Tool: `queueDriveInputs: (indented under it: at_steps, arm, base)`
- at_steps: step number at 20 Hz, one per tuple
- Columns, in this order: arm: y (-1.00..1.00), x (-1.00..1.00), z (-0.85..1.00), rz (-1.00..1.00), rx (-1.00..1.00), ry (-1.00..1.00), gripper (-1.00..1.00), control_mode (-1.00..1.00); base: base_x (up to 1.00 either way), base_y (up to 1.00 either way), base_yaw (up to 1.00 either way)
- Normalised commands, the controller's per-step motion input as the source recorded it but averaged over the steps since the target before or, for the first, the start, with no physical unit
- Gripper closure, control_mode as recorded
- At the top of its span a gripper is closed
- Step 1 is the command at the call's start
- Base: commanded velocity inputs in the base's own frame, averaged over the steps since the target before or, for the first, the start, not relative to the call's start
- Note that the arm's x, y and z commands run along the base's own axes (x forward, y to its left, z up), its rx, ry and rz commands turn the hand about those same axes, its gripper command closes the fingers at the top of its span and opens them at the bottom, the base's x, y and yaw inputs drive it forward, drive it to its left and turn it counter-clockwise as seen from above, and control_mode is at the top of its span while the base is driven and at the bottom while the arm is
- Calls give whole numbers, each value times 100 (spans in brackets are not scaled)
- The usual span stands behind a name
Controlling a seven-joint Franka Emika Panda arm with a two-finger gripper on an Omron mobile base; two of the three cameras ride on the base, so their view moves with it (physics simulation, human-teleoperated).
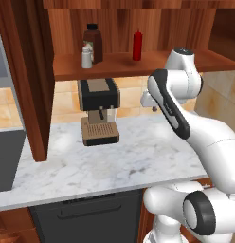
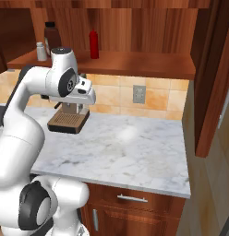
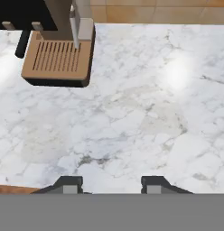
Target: Collect the paprika, ketchup, and shaker from the cabinet and place them next to the stove.
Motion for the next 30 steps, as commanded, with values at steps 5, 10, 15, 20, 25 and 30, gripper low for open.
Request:
queueDriveInputs:
  at_steps: [5,10,15,20,25,30]
  arm:
    - [5,-33,0,0,-2,-11,-100,-100]
    - [47,-50,3,0,-5,-40,-100,-100]
    - [63,-11,26,0,0,-38,-100,-100]
    - [76,0,37,4,1,-37,-100,-100]
    - [73,0,48,11,7,-33,-100,-100]
    - [60,0,61,11,8,-27,-100,-100]
  base:
    - [0,0,0]
    - [0,0,0]
    - [0,0,0]
    - [0,0,0]
    - [0,0,0]
    - [0,0,0]
